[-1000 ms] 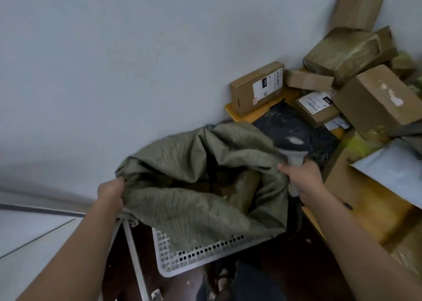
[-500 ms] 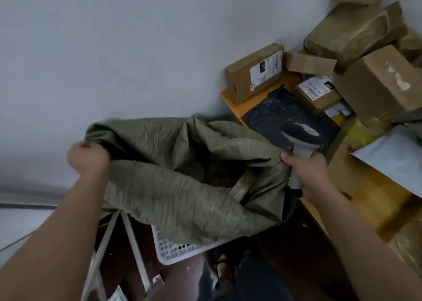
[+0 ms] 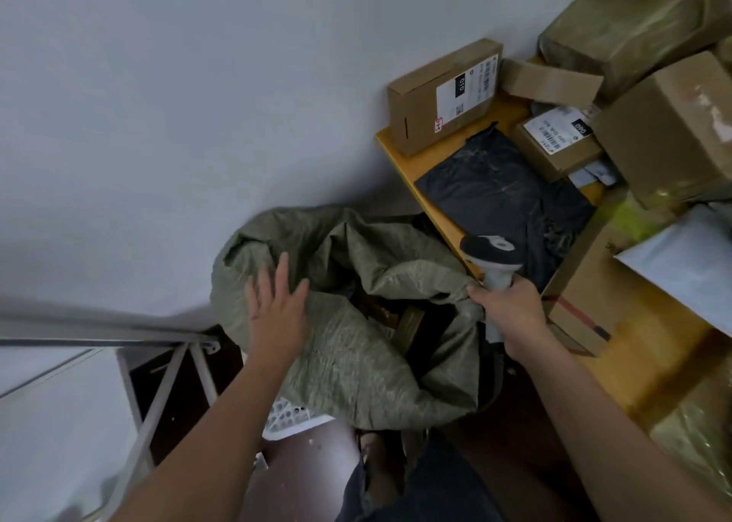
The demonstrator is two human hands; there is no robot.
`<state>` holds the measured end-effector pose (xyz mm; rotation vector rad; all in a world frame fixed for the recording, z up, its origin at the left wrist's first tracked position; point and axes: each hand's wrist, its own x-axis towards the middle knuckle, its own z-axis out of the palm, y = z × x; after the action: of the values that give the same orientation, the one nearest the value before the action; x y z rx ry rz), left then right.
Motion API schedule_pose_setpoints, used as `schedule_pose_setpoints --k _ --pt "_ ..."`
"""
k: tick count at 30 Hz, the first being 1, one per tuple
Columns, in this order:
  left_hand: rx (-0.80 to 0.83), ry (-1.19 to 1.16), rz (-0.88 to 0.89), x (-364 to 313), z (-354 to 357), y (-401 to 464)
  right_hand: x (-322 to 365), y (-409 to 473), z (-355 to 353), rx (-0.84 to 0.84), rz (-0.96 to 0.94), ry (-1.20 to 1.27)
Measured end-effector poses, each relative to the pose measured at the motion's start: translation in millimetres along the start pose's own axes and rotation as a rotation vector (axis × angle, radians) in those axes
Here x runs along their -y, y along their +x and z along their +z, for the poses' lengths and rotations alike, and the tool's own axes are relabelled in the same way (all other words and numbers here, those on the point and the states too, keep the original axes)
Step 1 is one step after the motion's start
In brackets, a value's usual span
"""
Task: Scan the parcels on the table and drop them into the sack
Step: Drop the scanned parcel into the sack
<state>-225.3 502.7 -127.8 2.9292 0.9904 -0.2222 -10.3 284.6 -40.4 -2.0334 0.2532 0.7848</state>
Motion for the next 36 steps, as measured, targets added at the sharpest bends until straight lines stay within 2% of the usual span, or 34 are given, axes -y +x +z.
schedule_pose_setpoints --k 1,3,7,11,13,15,17,19,21,23,25,28,32,36 --pt "-0.006 0.08 0.07 2.5 4.6 -0.9 -0.3 -0.5 0.7 -0.001 -0.029 -0.027" --pt "0.095 0.218 0.166 5.1 6.3 -4.4 -2.2 -0.5 1.9 -0.004 -0.079 -0.083" --pt "0.341 0.261 0.187 14.0 6.0 -13.5 -5.3 -0.2 2.1 -0.009 -0.154 -0.188" --pt "0.537 0.154 0.028 58.3 26.5 -37.1 -6.2 0.7 -0.5 -0.032 -0.181 -0.263" --pt "0.708 0.133 -0.149 82.1 38.0 -57.1 -4.7 2.0 -2.6 -0.062 -0.187 -0.287" --pt "0.748 0.144 -0.29 105.9 55.3 -77.5 -4.5 3.8 -3.9 -0.081 -0.182 -0.284" --pt "0.778 0.138 -0.338 113.4 63.3 -86.7 -4.5 5.4 -3.6 -0.081 -0.168 -0.272" --pt "0.825 0.127 -0.269 101.0 54.2 -77.2 -4.2 6.9 -1.5 -0.078 -0.162 -0.262" --pt "0.799 -0.084 -0.262 73.1 43.6 -51.1 -3.3 7.9 0.5 -0.078 -0.162 -0.25" --pt "0.703 -0.465 -0.336 36.2 34.9 -24.3 -2.8 9.3 1.7 -0.077 -0.16 -0.233" --pt "0.585 -0.941 -0.601 2.6 27.4 -4.1 -3.9 11.0 2.1 -0.081 -0.153 -0.221" --pt "0.675 -1.533 -0.948 -31.0 21.6 14.4 -6.8 14.5 -0.4 -0.095 -0.154 -0.222" --pt "0.805 -1.793 -1.061 -51.6 33.7 25.2 -14.3 15.7 -8.4 -0.112 -0.157 -0.211" --pt "0.66 -2.033 -1.143 -56.0 42.1 45.7 -20.6 14.6 -13.1 -0.113 -0.152 -0.207"
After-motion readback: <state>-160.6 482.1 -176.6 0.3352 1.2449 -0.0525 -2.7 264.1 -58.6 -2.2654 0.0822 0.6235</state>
